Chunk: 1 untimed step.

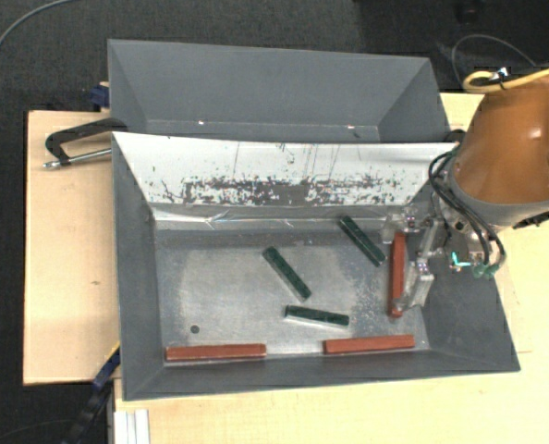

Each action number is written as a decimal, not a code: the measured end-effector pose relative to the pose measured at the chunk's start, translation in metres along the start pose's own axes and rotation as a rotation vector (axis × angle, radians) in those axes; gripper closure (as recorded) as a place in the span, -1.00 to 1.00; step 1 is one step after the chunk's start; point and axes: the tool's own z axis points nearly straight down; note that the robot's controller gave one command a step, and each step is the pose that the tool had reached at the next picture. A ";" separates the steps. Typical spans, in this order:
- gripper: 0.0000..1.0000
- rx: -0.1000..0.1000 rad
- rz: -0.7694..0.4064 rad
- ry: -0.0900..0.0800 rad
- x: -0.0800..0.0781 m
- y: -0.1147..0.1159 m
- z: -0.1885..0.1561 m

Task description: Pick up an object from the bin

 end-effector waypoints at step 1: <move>-1.00 -0.004 0.011 0.008 -0.013 0.059 0.093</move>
Offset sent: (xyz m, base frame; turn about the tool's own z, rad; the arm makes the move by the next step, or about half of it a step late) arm 0.0134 0.0546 -0.0892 0.0168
